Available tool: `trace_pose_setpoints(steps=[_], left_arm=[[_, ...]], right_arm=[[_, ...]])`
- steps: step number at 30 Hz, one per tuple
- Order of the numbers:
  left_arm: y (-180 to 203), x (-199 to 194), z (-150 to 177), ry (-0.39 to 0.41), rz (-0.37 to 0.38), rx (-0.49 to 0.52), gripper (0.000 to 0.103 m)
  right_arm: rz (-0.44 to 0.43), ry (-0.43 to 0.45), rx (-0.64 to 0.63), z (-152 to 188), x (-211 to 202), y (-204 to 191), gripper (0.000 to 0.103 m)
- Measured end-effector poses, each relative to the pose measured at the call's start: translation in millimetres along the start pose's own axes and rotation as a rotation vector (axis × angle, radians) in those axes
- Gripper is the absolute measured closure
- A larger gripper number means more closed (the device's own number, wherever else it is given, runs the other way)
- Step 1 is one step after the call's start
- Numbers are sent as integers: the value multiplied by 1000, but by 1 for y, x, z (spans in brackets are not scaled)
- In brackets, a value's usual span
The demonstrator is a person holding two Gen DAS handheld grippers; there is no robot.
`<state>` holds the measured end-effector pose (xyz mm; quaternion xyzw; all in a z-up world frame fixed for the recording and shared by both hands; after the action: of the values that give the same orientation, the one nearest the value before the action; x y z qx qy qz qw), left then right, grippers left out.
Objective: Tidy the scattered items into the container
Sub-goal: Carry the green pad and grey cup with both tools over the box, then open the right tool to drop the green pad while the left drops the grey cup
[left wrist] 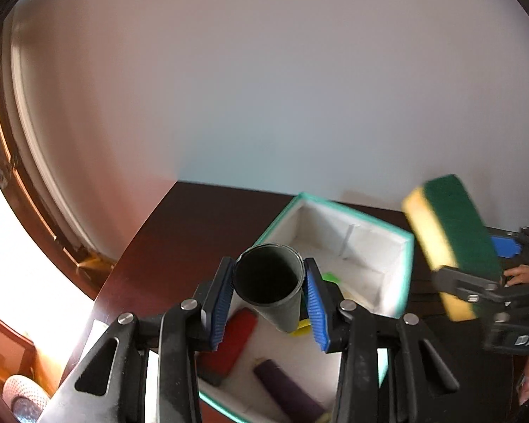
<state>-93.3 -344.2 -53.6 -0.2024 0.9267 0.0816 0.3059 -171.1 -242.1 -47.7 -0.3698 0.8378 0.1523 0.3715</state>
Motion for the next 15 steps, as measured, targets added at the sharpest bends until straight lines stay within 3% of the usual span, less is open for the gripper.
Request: trace_pose_setpoints(steps=[6, 15], left_arm=[[-35, 20, 23, -47, -19, -22, 62], [-36, 35, 41, -95, -12, -18, 62]], right_arm=[[-23, -70, -35, 4, 62, -40, 32], [-8, -136, -58, 21, 95, -57, 31]])
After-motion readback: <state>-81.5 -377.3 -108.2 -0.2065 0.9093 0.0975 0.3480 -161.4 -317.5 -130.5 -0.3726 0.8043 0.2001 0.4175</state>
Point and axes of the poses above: each gripper's, at about its wrist camera, not at the fingertips, and x roughly the way its jaws point, y to its right, z to its underside, the point moved 9 cm from there along x, roughly the way its jaws point, and after that the axes turned 5 degrees about y, right-handed, at the moved point
